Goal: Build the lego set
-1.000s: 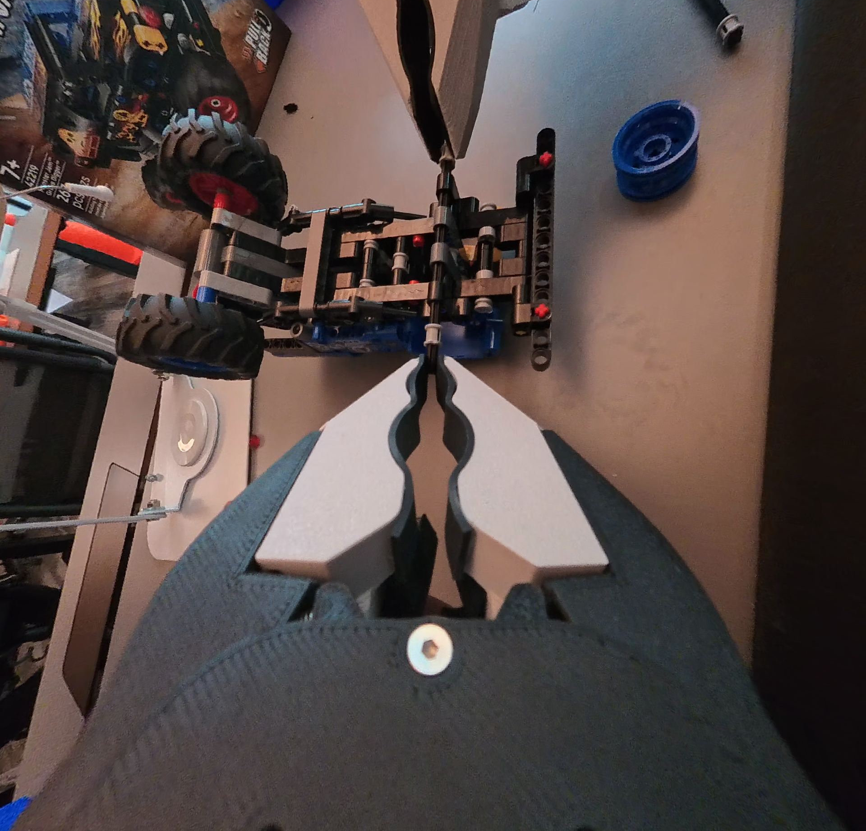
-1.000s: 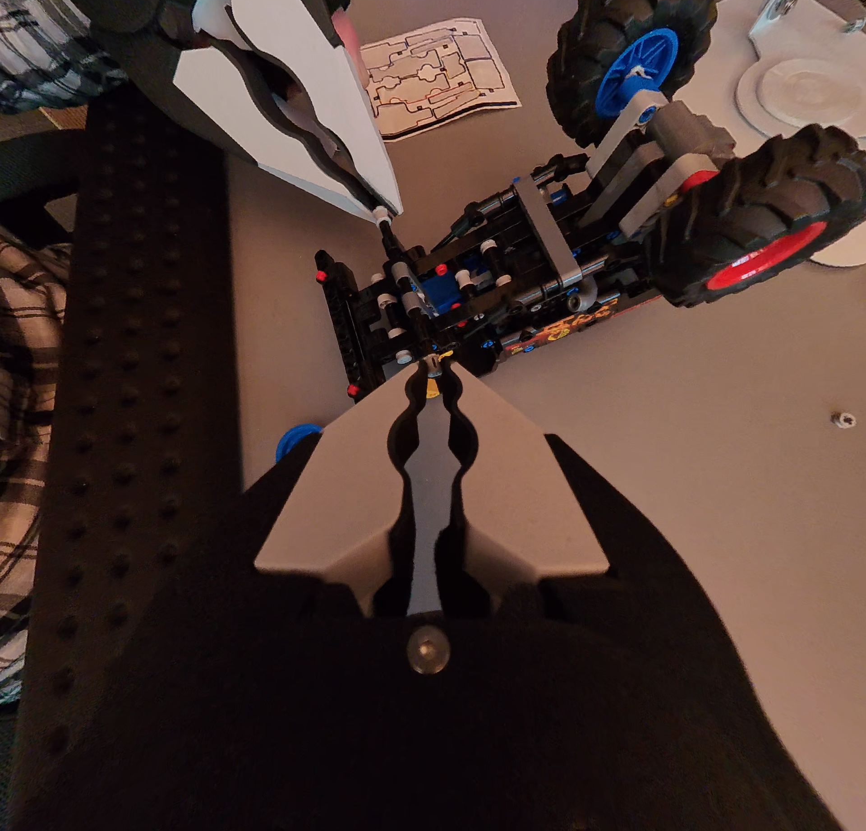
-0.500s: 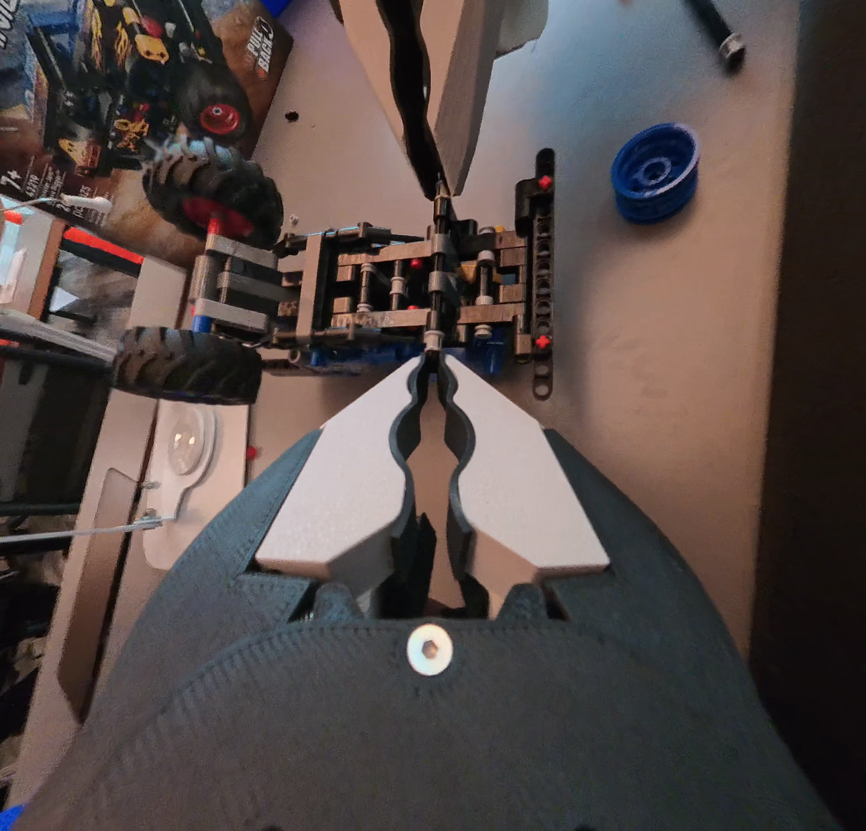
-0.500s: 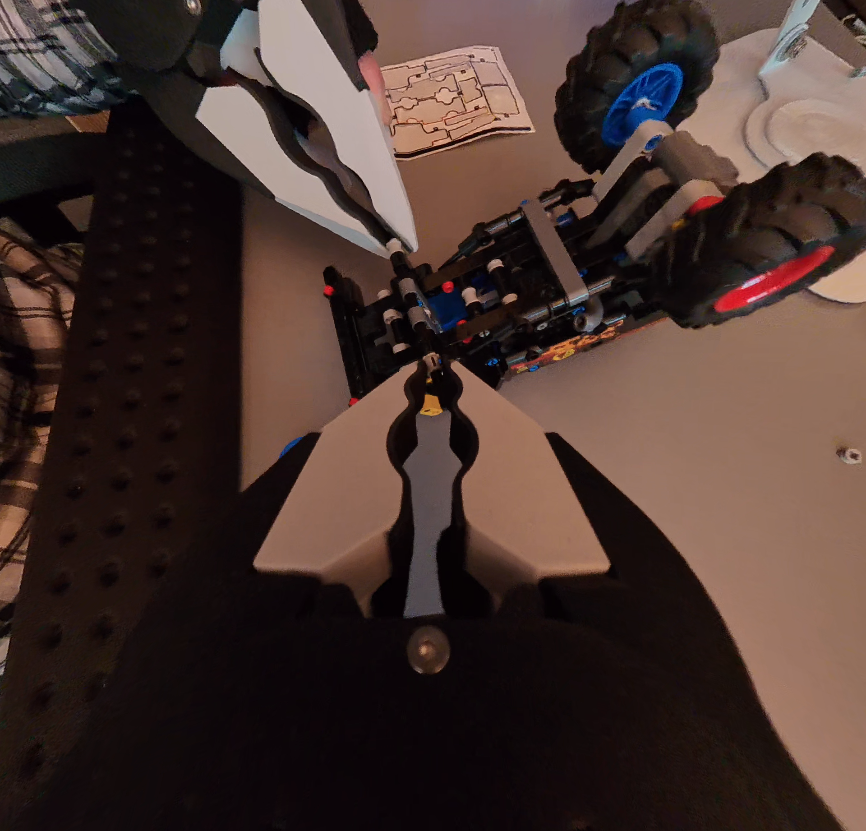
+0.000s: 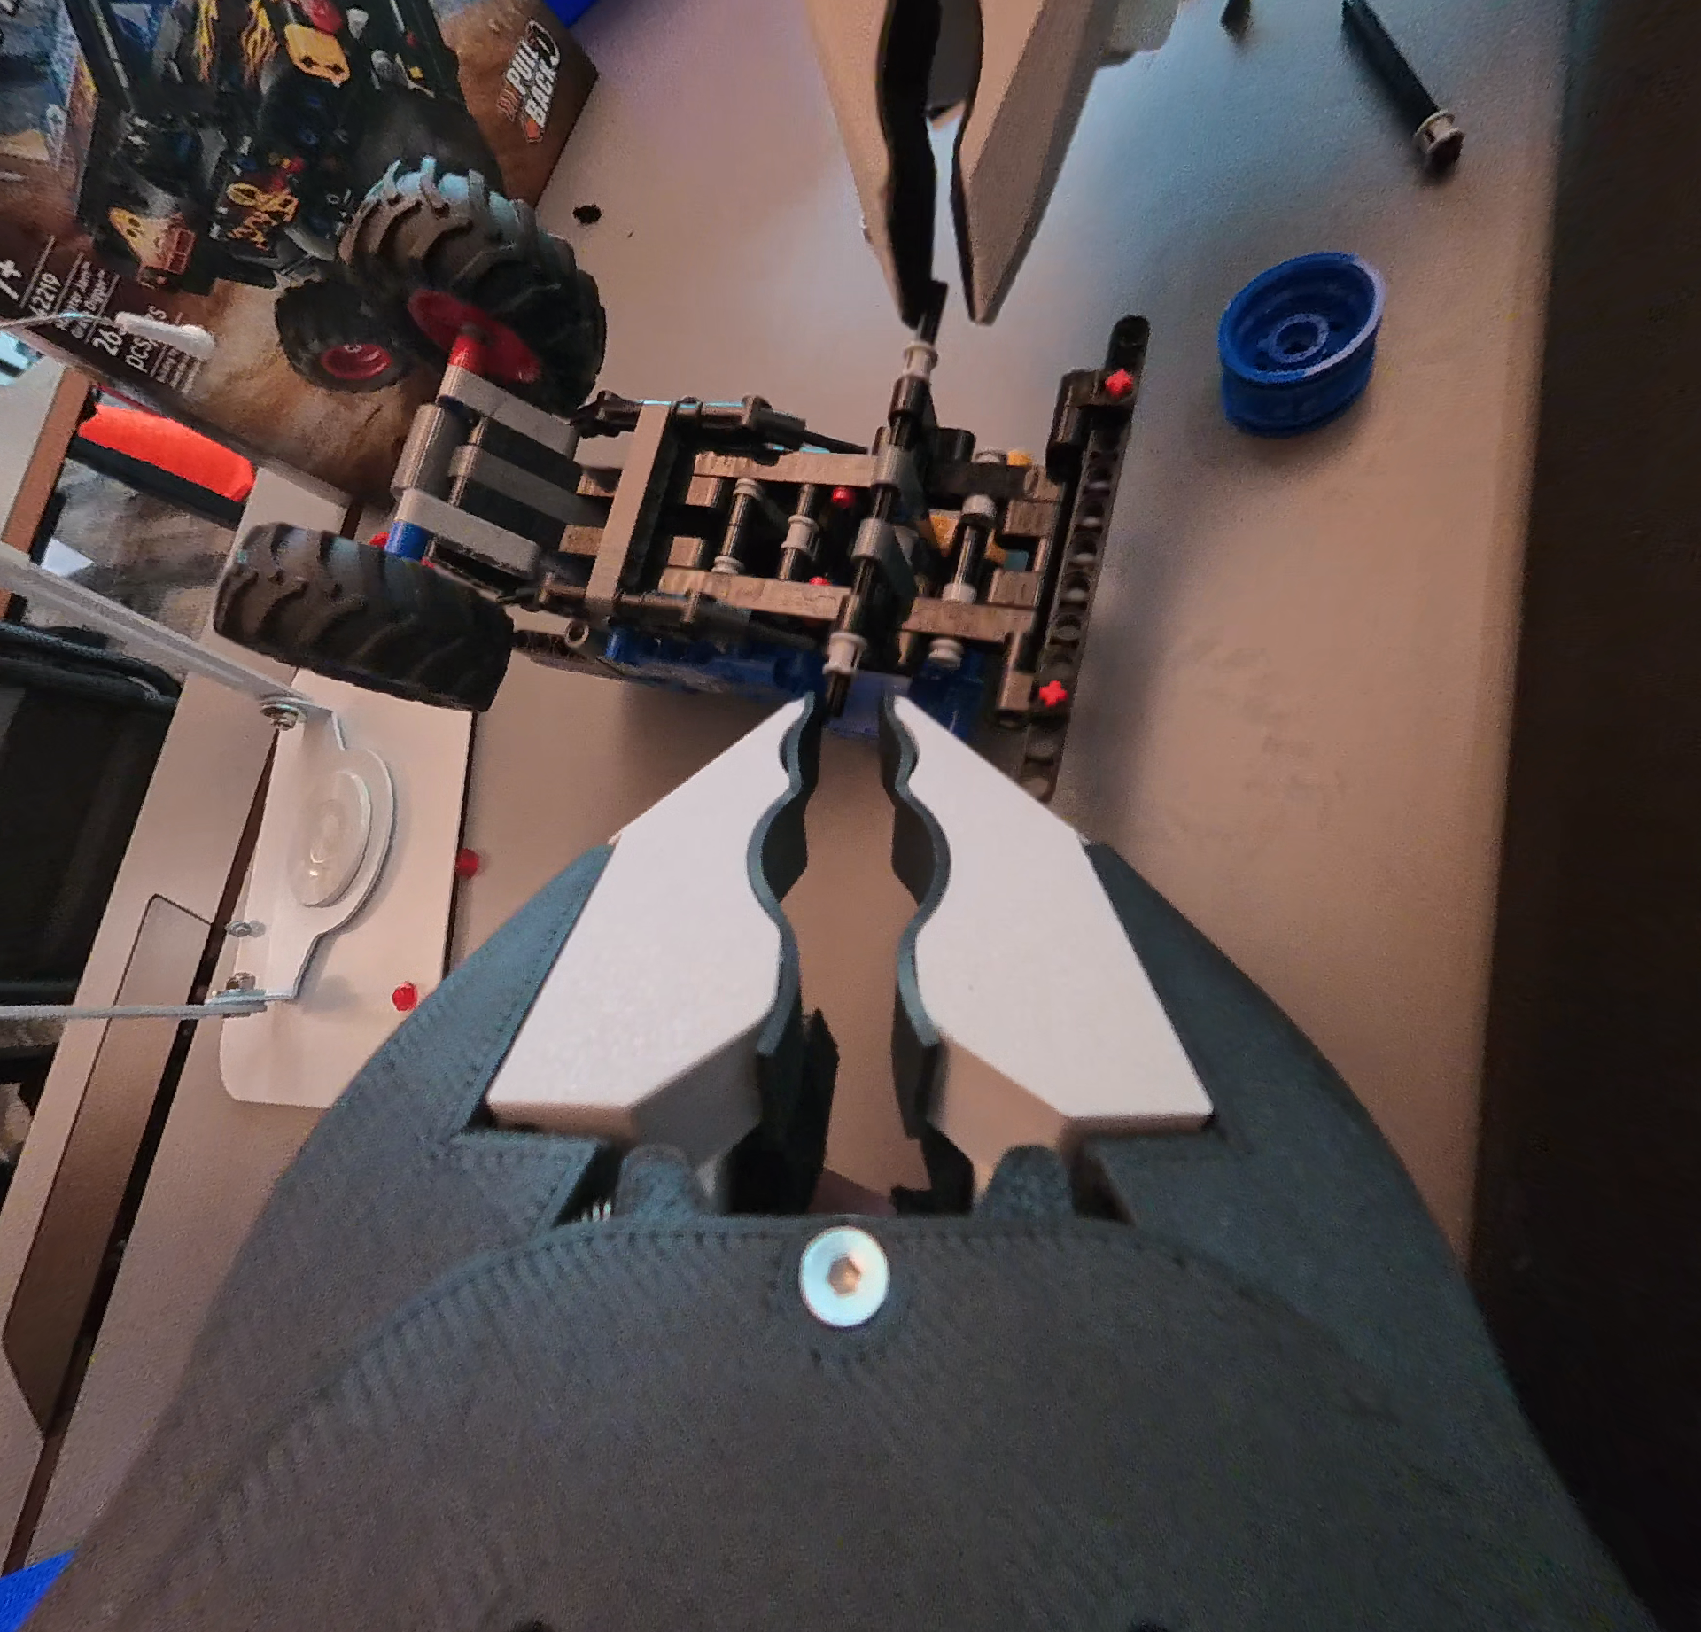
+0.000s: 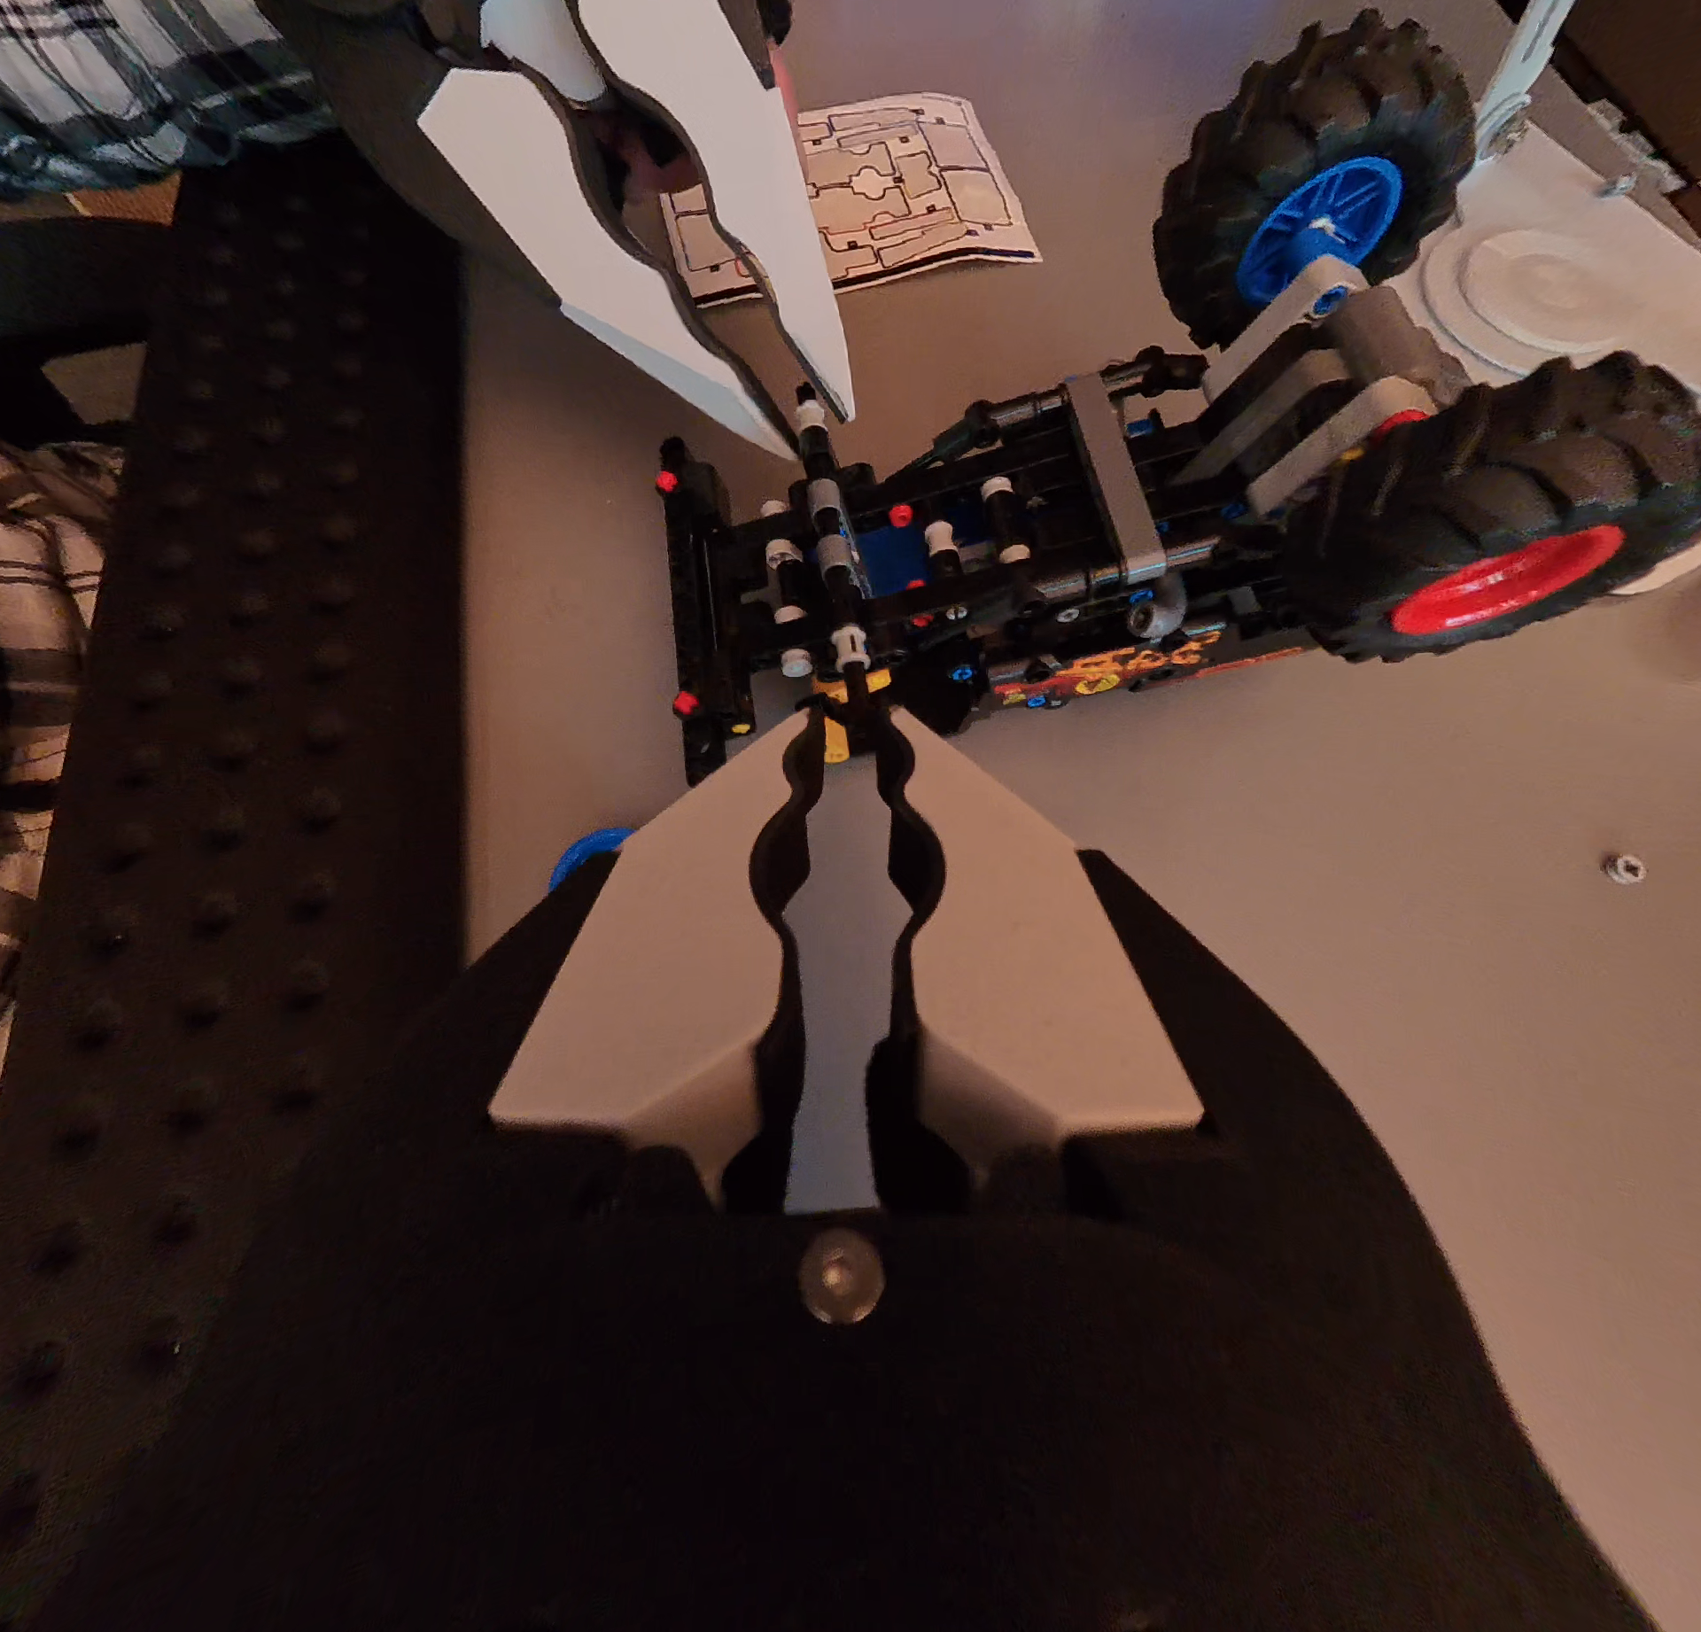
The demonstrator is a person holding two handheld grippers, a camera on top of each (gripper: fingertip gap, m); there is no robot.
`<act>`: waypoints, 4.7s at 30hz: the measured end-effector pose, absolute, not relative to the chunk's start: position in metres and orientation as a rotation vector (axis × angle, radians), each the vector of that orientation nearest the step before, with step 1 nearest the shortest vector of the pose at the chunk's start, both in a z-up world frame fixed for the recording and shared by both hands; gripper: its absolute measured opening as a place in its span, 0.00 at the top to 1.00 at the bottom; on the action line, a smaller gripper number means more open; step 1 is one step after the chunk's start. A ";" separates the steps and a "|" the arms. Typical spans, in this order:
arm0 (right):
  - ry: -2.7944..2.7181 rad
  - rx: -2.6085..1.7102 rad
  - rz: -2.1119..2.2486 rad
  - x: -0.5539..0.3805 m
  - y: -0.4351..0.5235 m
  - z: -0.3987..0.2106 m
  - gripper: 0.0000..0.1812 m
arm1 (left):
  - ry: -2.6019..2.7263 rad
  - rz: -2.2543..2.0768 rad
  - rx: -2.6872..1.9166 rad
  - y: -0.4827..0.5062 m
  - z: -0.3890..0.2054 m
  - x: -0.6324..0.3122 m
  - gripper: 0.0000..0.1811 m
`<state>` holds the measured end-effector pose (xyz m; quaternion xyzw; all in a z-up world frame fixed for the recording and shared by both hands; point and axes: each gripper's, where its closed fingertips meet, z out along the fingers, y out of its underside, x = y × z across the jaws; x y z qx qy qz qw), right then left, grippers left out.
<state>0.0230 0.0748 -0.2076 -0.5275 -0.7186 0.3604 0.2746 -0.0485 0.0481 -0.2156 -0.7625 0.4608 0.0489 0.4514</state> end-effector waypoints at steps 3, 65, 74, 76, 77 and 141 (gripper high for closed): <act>-1.936 -1.406 0.955 0.020 0.073 -0.209 0.99 | 1.130 0.106 -1.879 0.048 -0.215 -0.050 0.97; -1.892 -1.372 0.937 0.015 0.078 -0.211 0.91 | 1.161 0.136 -1.870 0.051 -0.215 -0.053 0.95; -1.888 -1.324 0.907 0.014 0.078 -0.207 0.94 | 1.121 0.113 -1.901 0.049 -0.218 -0.061 0.94; -1.888 -1.325 0.902 0.015 0.078 -0.207 0.94 | 1.118 0.118 -1.904 0.049 -0.218 -0.062 0.93; -1.886 -1.329 0.908 0.016 0.079 -0.207 0.93 | 1.115 0.111 -1.908 0.049 -0.218 -0.063 0.93; -1.818 -1.388 0.903 0.029 0.093 -0.200 0.92 | 1.086 -0.002 -1.853 0.051 -0.208 -0.054 0.89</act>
